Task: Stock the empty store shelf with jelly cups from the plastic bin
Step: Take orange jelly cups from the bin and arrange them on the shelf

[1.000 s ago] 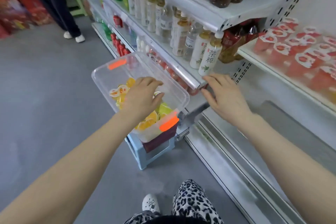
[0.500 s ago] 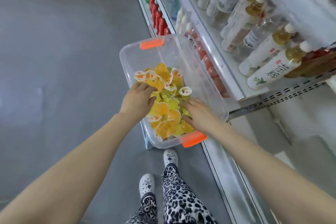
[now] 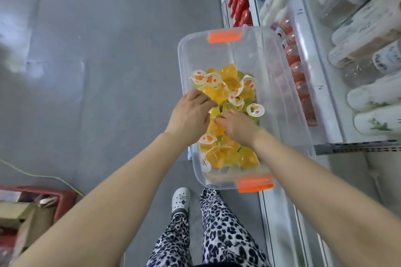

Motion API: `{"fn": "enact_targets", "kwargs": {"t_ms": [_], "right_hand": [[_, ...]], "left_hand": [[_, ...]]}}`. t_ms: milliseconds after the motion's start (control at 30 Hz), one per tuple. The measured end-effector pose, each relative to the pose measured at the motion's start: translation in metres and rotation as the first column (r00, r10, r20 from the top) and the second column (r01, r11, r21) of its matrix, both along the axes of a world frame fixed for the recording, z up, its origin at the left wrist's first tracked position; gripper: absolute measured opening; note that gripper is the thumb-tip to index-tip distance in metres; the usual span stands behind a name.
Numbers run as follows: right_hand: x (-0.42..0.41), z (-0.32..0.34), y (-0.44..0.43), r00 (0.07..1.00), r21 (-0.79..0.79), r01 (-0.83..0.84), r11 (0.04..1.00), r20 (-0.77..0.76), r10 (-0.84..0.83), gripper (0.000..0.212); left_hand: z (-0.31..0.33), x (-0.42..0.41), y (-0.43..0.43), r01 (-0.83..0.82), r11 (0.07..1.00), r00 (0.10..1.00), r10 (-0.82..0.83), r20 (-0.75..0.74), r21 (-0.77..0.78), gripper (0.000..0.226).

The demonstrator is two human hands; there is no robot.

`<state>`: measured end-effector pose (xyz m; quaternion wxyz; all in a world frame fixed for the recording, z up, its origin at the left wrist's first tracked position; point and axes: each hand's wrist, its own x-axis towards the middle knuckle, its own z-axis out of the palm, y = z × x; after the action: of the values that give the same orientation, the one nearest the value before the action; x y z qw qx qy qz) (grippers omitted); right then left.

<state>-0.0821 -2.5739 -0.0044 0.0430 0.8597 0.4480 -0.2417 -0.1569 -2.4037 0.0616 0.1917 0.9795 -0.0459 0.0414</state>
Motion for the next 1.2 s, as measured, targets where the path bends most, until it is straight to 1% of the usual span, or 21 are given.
{"fn": "enact_targets", "kwargs": {"t_ms": [133, 200, 300, 367, 433, 533, 600, 667, 733, 800, 967, 1033, 1100, 1200], "right_hand": [[0.005, 0.006, -0.005, 0.999, 0.003, 0.031, 1.000, -0.037, -0.031, 0.052], [0.000, 0.011, -0.013, 0.997, 0.022, 0.070, 0.997, -0.038, -0.069, 0.056], [-0.004, 0.026, -0.034, 0.953, 0.124, 0.301, 0.945, -0.083, -0.293, 0.057], [-0.003, 0.036, -0.048, 0.925, 0.165, 0.378, 0.911, -0.037, -0.377, 0.050], [0.000, 0.042, -0.061, 0.916, 0.167, 0.392, 0.905, 0.018, -0.400, 0.047], [-0.002, 0.042, -0.074, 0.906, 0.151, 0.415, 0.897, 0.023, -0.423, 0.050], [-0.005, 0.039, -0.080, 0.906, 0.156, 0.413, 0.897, 0.036, -0.423, 0.050], [-0.007, 0.035, -0.084, 0.912, 0.171, 0.389, 0.905, 0.062, -0.404, 0.046], [-0.009, 0.032, -0.085, 0.912, 0.174, 0.380, 0.908, 0.091, -0.399, 0.039], [-0.008, 0.030, -0.086, 0.909, 0.185, 0.384, 0.905, 0.099, -0.406, 0.033], [-0.010, 0.032, -0.087, 0.909, 0.203, 0.386, 0.900, 0.086, -0.409, 0.027], [-0.011, 0.034, -0.087, 0.907, 0.206, 0.388, 0.898, 0.087, -0.412, 0.028], [-0.012, 0.035, -0.088, 0.908, 0.204, 0.386, 0.900, 0.085, -0.409, 0.033], [-0.014, 0.038, -0.088, 0.901, 0.222, 0.405, 0.887, 0.070, -0.429, 0.043]], "left_hand": [[-0.001, 0.002, -0.001, 0.003, 0.999, 1.000, -0.003, 0.004, 0.032, 0.031], [0.000, 0.003, 0.000, 0.026, 0.995, 0.999, -0.022, -0.040, 0.092, 0.035], [0.001, 0.013, -0.003, 0.097, 0.970, 0.987, -0.064, -0.150, 0.225, 0.042], [0.000, 0.028, -0.009, 0.114, 0.957, 0.978, -0.062, -0.197, 0.268, 0.043], [-0.004, 0.048, -0.018, 0.097, 0.953, 0.970, -0.026, -0.240, 0.287, 0.044], [-0.015, 0.078, -0.034, 0.089, 0.955, 0.956, -0.002, -0.292, 0.285, 0.052], [-0.024, 0.096, -0.045, 0.131, 0.955, 0.959, -0.054, -0.278, 0.265, 0.057], [-0.033, 0.113, -0.058, 0.203, 0.939, 0.957, -0.130, -0.260, 0.278, 0.059], [-0.043, 0.125, -0.069, 0.279, 0.906, 0.941, -0.191, -0.280, 0.317, 0.057], [-0.052, 0.134, -0.075, 0.308, 0.880, 0.929, -0.197, -0.313, 0.361, 0.055], [-0.061, 0.143, -0.075, 0.267, 0.836, 0.942, -0.121, -0.313, 0.480, 0.055], [-0.060, 0.141, -0.071, 0.259, 0.847, 0.941, -0.114, -0.318, 0.465, 0.057], [-0.057, 0.134, -0.066, 0.221, 0.895, 0.946, -0.100, -0.307, 0.388, 0.059], [-0.043, 0.116, -0.055, 0.084, 0.986, 0.952, -0.037, -0.303, 0.141, 0.056]]}}
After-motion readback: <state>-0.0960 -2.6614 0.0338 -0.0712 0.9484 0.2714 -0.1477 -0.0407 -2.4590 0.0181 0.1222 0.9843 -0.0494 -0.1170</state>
